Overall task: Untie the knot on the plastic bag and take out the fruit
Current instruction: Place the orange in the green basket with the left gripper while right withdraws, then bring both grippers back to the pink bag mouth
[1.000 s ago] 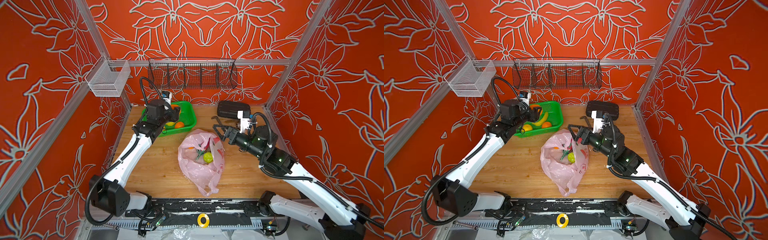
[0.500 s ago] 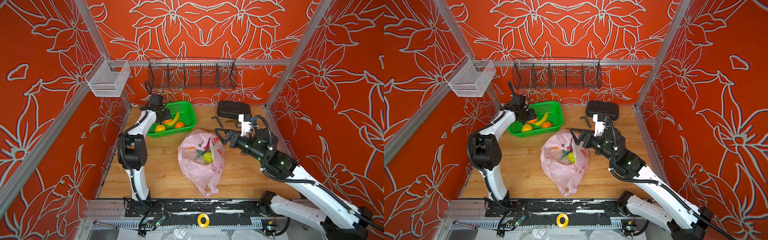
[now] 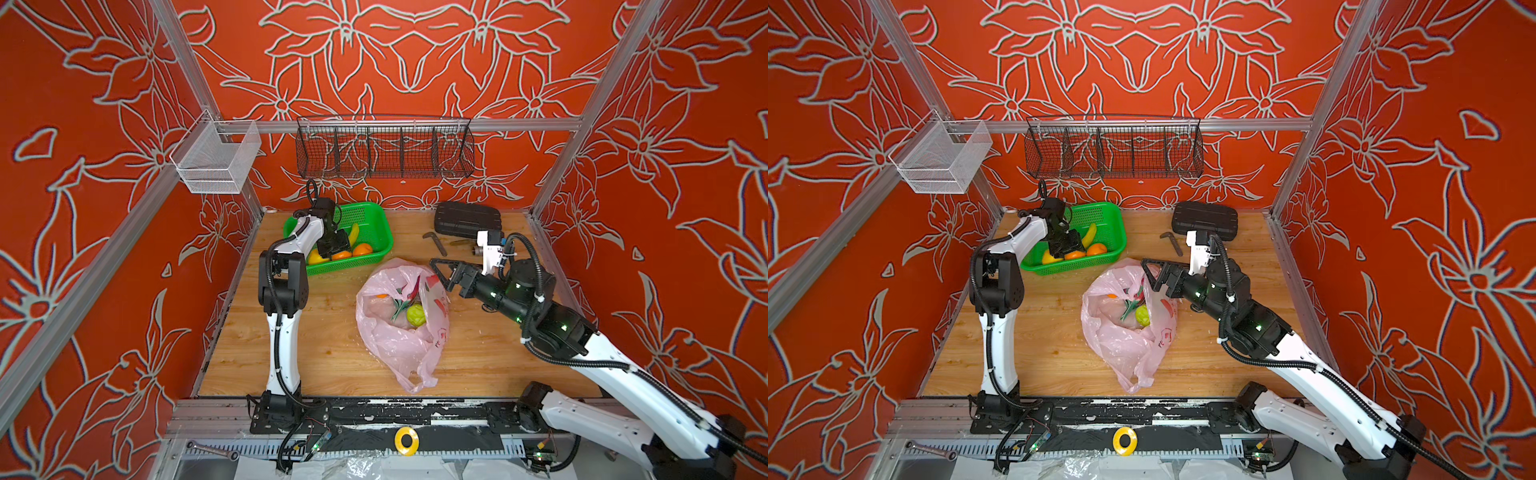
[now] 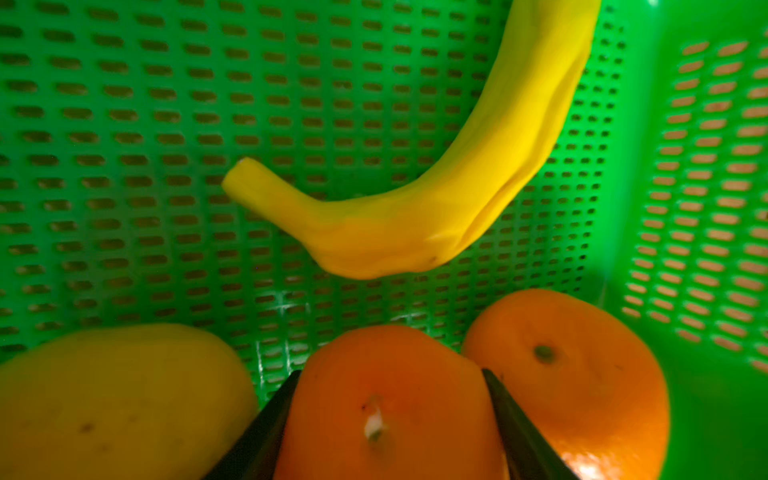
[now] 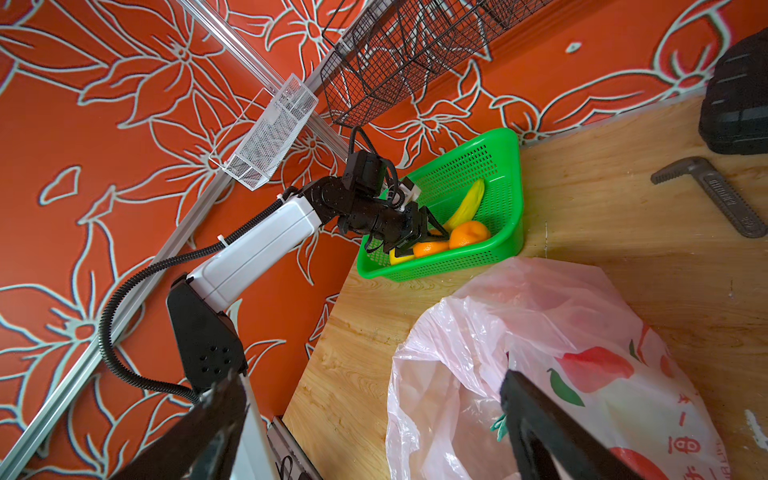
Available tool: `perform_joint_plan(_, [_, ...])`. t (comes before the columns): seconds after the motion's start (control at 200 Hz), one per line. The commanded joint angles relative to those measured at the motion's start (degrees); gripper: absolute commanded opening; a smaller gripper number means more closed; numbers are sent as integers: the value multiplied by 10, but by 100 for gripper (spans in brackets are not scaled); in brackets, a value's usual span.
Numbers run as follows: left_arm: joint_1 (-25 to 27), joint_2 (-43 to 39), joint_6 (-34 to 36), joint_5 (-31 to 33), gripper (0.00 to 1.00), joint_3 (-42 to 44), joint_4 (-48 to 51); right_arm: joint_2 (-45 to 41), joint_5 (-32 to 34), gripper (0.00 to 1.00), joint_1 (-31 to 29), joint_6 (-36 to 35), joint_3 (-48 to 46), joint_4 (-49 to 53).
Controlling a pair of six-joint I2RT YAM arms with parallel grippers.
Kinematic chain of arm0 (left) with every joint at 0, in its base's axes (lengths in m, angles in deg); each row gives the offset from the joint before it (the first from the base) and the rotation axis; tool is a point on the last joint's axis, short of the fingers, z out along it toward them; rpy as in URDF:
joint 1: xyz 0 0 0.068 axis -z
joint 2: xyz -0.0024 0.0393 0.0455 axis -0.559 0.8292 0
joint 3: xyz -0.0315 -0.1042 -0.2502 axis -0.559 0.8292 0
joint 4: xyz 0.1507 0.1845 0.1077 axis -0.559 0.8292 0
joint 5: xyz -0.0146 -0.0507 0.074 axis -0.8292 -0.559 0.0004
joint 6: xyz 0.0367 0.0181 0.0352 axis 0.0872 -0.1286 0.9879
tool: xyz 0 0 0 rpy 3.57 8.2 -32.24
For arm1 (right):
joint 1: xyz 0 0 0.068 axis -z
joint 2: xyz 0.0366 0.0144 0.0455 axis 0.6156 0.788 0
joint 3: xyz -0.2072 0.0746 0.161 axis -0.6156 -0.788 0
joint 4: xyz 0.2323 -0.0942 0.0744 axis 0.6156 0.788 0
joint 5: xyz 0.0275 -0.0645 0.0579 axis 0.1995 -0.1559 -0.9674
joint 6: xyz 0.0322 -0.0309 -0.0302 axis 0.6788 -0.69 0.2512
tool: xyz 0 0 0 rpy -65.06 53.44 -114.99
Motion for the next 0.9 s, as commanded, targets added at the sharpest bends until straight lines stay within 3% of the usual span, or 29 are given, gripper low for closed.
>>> perform_joint_plan(0.0, [1, 5, 2, 7, 64, -6, 32, -9, 9, 97, 4, 3, -4, -2])
perform_joint_plan(0.18, [0, -20, 2, 4, 85, 18, 15, -6, 9, 97, 4, 1, -1, 1])
perform_joint_plan(0.265, [0, -40, 1, 11, 89, 33, 7, -3, 6, 97, 4, 2, 0, 0])
perform_joint_plan(0.445, [1, -109, -8, 19, 91, 76, -18, 2, 1, 97, 4, -1, 5, 7])
perform_joint_plan(0.616, [1, -215, -22, -13, 91, 128, -45, 16, -10, 95, 4, -20, 17, 36])
perform_joint_plan(0.896, [24, -429, -71, -94, 90, 281, -114, 83, -75, 82, -10, -53, 51, 86])
